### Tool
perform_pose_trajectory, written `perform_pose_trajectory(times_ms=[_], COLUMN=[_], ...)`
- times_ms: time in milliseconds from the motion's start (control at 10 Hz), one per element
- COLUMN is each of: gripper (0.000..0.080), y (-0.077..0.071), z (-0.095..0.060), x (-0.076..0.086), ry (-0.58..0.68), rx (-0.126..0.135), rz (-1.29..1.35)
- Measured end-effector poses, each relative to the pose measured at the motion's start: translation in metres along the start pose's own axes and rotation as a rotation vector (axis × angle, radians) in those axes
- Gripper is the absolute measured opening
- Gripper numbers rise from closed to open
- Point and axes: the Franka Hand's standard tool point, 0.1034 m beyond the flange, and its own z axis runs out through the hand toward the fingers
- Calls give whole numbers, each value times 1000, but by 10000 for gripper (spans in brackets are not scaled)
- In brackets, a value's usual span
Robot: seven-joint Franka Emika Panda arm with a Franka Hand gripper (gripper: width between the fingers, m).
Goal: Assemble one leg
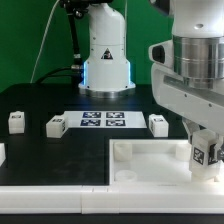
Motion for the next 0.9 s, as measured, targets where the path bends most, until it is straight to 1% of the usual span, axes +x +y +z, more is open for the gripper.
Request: perform_pose_trajectory(times_ms=[100,200,300,400,500,600,700,800,900], gripper=[497,614,614,642,642,648,649,649,649], y=[0,-1,-3,-3,-4,-4,-4,-4,-4], z=[0,0,0,2,3,3,3,2,2], x=[0,-1,-2,-5,-8,-10,-9,-9,-8], ry=[0,2,8,8,13,13,14,27,28], rx=[0,4,10,7,0,-1,-1,-12,-14], rz=[-17,-54,-89,-149,-303,-367,-502,-652,-705])
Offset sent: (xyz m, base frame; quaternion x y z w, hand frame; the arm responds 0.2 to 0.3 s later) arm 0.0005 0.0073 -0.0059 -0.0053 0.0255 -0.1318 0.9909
